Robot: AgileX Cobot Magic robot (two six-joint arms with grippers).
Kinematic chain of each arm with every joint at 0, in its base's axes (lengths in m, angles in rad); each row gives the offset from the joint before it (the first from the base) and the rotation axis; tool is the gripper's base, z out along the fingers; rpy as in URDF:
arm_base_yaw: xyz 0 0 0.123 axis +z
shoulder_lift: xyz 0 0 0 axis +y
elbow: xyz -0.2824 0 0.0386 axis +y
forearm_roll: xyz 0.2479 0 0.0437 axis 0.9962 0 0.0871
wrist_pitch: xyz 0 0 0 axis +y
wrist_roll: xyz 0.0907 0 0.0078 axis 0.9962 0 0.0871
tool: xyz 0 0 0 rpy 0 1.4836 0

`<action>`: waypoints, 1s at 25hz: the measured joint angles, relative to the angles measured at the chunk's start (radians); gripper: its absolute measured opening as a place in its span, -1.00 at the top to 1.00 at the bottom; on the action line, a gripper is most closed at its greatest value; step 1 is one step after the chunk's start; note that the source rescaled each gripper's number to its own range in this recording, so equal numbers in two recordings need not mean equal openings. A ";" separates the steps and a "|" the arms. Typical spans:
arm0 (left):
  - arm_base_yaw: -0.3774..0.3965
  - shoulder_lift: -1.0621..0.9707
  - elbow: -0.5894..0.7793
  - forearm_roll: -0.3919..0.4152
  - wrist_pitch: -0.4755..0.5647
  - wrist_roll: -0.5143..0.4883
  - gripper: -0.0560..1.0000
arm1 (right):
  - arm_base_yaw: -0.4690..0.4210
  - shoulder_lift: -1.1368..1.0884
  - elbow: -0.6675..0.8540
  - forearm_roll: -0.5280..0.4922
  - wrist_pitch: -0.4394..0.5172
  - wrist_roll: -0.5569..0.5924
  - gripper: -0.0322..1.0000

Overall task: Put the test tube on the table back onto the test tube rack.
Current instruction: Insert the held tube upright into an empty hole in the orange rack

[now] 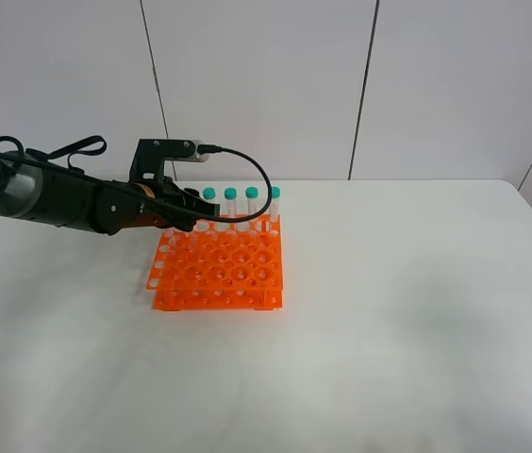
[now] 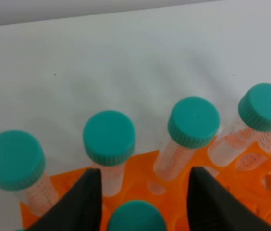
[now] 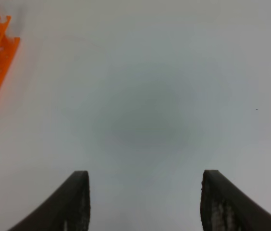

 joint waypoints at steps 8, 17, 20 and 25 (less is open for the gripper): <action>0.000 0.000 -0.003 0.000 0.003 0.000 0.12 | 0.000 0.000 0.000 0.000 0.000 0.001 -0.72; 0.000 -0.013 -0.005 0.000 0.030 0.000 0.12 | 0.000 0.000 0.000 0.000 0.000 0.001 -0.72; 0.000 -0.053 -0.005 0.000 0.032 0.000 0.12 | 0.000 0.000 0.000 0.000 0.000 0.001 -0.72; 0.001 -0.122 -0.008 0.000 0.051 0.000 0.12 | 0.000 0.000 0.000 0.000 0.000 0.001 -0.72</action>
